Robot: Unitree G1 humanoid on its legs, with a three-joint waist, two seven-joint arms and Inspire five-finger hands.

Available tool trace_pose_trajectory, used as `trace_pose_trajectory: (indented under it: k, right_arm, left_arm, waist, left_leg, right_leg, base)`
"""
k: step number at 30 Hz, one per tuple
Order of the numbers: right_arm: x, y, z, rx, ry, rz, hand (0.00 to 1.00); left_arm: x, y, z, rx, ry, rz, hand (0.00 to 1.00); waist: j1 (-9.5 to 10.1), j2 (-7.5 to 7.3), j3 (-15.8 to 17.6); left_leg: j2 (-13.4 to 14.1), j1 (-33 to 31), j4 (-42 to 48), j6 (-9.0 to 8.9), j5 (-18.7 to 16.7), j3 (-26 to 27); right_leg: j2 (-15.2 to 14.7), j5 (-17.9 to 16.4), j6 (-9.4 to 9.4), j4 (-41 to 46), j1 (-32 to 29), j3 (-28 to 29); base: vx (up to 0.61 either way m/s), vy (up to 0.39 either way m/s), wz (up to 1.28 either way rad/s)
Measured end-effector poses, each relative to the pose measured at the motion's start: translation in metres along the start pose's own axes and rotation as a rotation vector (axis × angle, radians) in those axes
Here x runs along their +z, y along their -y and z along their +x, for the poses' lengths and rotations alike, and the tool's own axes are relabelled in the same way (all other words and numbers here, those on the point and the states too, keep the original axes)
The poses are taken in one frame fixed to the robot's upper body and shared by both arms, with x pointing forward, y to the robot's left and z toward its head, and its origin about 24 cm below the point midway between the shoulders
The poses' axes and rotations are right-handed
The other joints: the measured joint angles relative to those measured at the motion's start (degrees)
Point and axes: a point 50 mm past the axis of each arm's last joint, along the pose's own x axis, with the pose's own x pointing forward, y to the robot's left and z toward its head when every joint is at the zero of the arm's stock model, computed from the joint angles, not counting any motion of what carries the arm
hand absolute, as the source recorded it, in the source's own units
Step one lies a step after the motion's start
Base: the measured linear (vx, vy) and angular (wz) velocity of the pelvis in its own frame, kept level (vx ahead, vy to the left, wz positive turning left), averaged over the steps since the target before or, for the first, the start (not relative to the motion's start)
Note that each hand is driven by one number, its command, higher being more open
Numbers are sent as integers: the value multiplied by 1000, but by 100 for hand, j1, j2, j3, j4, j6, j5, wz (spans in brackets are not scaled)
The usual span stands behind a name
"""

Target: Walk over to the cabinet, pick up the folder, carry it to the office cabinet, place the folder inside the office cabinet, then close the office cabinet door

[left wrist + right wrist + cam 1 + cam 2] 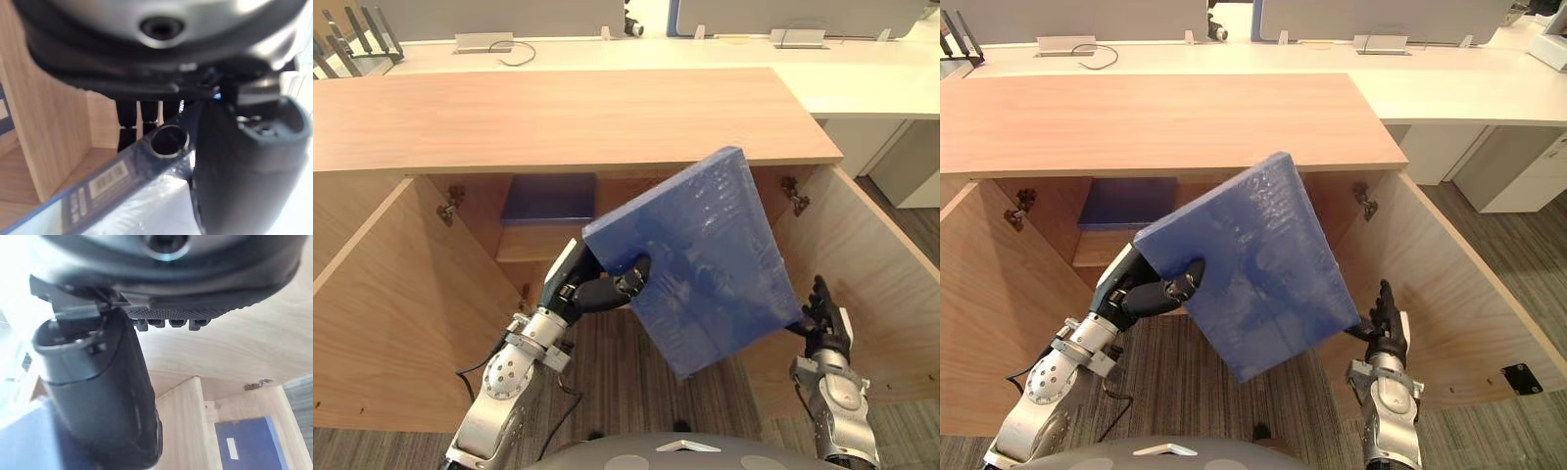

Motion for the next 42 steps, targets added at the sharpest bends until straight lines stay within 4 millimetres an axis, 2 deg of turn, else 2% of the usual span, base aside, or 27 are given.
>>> trace_pose_trajectory:
  k: [4, 6, 8, 12, 21, 25, 28, 30, 34, 37, 42]
  right_arm:
    - [13, 3, 0, -22, 57, -30, 100]
    - [29, 7, -1, -49, 124, -96, 100]
    - [40, 13, -2, -78, 168, -159, 100]
    - [39, 24, -2, -121, 137, -254, 100]
    - [35, 18, -1, -50, 103, -237, 100]
    - [35, 0, -1, 91, 115, -74, 100]
    - [38, -22, -3, 301, 125, 97, 100]
    - [44, -41, -6, 475, 144, 186, 100]
    - [54, -63, -8, 644, 166, 288, 100]
    - [61, -68, -6, 675, 187, 318, 100]
    - [70, -60, 0, 694, 209, 234, 100]
  left_arm:
    - [3, -9, 0, 68, 10, 52, 0]
    - [2, -19, -3, 111, -24, 189, 0]
    - [-4, -28, -8, 144, -71, 241, 0]
    - [-11, -43, -16, 213, -129, 270, 0]
    - [-9, -48, -18, 267, -128, 305, 0]
    - [-9, -48, -18, 275, -126, 293, 0]
    - [-9, -46, -17, 255, -119, 269, 0]
    - [-8, -41, -11, 191, -104, 233, 0]
    - [-8, -33, -8, 74, -91, 127, 0]
    - [-8, -28, -7, 3, -73, 18, 0]
    - [0, -31, -3, -72, -37, -77, 0]
  waist:
    - [-2, 26, 16]
    - [-5, 80, 51]
    - [-12, 118, 63]
    - [-5, 106, 72]
    - [-7, 124, 82]
    - [-20, 137, 89]
    - [-12, 144, 92]
    - [2, 144, 92]
    - [48, 155, 86]
    - [69, 155, 86]
    - [134, 171, 76]
  left_leg:
    - [0, 0, 1, 1, -3, 4]
    - [-1, 2, 4, 5, -6, 10]
    - [-2, 3, 4, 6, -7, 16]
    - [3, -3, 4, 7, -9, 10]
    - [-2, -94, 82, 18, -30, -17]
    - [0, -103, 106, 16, -40, -18]
    - [0, -127, 134, 18, -47, -29]
    - [0, -189, 205, 17, -63, -76]
    - [1, -200, 221, 17, -63, -97]
    - [-2, -213, 240, 17, -64, -107]
    - [-9, -260, 297, 23, -68, -162]
  right_leg:
    - [-1, 3, 5, 0, 0, 1]
    - [-5, 8, 13, 3, 0, 4]
    - [-7, 10, 16, 2, -1, 7]
    - [-7, 11, 19, 1, -6, -1]
    - [-19, 22, 36, -2, -42, -26]
    - [-18, 28, 45, -4, -42, -30]
    - [-19, 29, 48, -6, -43, -41]
    - [-22, 30, 48, -6, -55, -92]
    - [-25, 31, 49, -4, -50, -140]
    - [-33, 34, 52, -2, -49, -157]
    - [-49, 42, 51, 5, -42, -208]
  base:
    - [0, 0, 0]
    - [0, 0, 0]
    - [0, 0, 0]
    - [0, 0, 0]
    - [-2, -1, 1]
    - [0, 0, 0]
    - [-9, 0, 2]
    - [-18, -2, 11]
    - [-3, -2, 3]
    - [0, 0, 0]
    - [-30, 10, 5]
